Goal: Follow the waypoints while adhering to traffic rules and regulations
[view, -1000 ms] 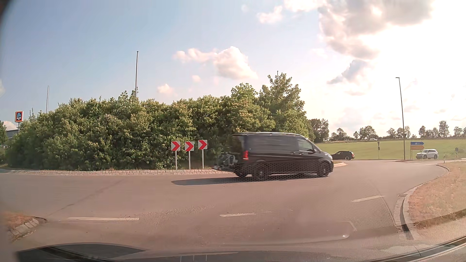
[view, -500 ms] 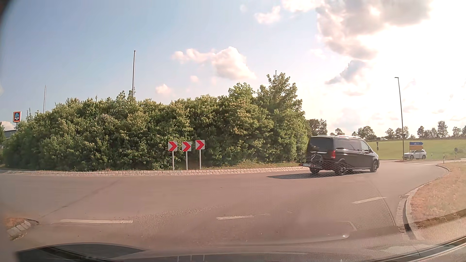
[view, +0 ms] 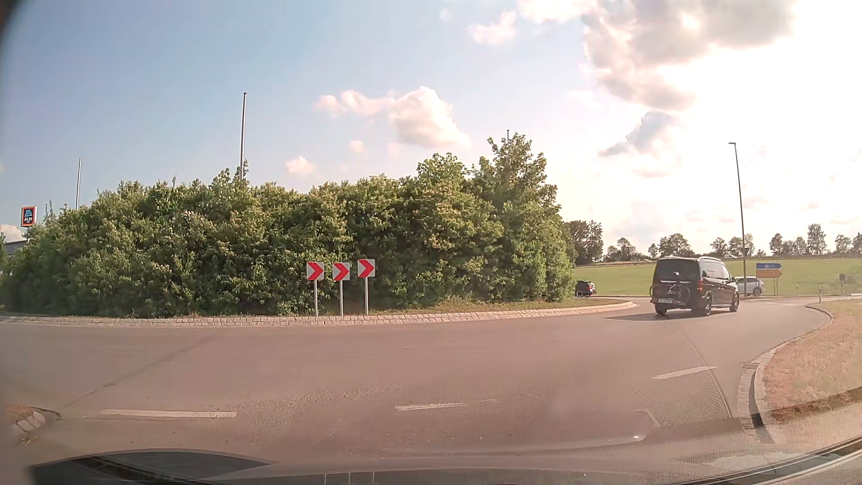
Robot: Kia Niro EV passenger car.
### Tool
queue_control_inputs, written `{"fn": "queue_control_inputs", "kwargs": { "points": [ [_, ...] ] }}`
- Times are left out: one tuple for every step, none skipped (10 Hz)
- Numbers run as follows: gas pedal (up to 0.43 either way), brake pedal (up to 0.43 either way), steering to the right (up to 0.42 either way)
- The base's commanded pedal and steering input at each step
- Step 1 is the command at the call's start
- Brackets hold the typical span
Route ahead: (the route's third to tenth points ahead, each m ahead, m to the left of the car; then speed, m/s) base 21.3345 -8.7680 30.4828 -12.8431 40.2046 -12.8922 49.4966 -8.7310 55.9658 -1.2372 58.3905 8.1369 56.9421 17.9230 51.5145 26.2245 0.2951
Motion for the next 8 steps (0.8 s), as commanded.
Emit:
{"fn": "queue_control_inputs", "kwargs": {
  "points": [
    [0.000, 0.146, 0.115],
    [0.000, 0.146, 0.115],
    [0.000, 0.146, 0.115],
    [0.000, 0.146, 0.115],
    [0.000, 0.146, 0.115],
    [0.000, 0.146, 0.115],
    [0.000, 0.140, 0.115],
    [0.000, 0.146, 0.115]
  ]
}}
